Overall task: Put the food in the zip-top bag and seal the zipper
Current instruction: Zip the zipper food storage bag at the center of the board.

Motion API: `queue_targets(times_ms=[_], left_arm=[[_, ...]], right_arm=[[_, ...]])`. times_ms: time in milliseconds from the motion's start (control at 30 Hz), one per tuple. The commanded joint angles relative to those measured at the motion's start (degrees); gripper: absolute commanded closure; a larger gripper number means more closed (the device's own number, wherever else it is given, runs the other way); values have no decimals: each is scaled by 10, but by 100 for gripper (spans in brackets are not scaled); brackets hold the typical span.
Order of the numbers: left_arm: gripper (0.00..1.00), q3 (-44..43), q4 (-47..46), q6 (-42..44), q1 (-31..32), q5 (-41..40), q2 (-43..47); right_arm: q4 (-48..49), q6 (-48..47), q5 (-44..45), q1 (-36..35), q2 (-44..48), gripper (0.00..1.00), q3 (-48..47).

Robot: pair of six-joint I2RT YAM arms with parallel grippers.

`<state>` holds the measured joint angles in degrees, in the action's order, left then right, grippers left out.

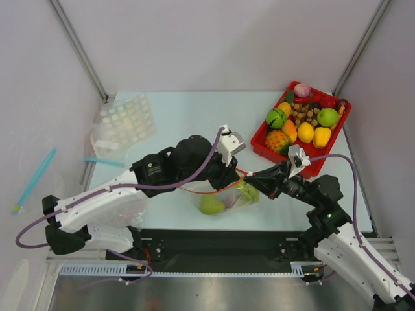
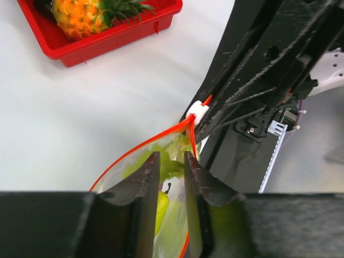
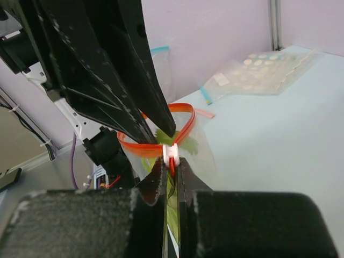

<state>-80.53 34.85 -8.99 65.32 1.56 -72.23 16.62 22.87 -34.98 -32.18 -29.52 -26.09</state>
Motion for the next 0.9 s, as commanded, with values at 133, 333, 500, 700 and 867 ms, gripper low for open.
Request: queue_targets(times_ms=[133, 333, 500, 700, 867], left_arm=[[82, 36, -55, -22, -11, -4, -17], [87, 77, -89, -46, -22, 12, -6], [87, 108, -116, -45, -27, 27, 17], [89, 110, -118, -42, -27, 38, 15], [89, 114, -127, -42, -30, 35, 27]], right_arm=[[46, -6, 0, -4, 3, 100, -5], [44, -8, -2, -5, 5, 100, -5], [43, -13, -9, -5, 6, 100, -6], [43, -19, -17, -6, -3, 97, -6], [44, -26, -25, -8, -14, 87, -6]])
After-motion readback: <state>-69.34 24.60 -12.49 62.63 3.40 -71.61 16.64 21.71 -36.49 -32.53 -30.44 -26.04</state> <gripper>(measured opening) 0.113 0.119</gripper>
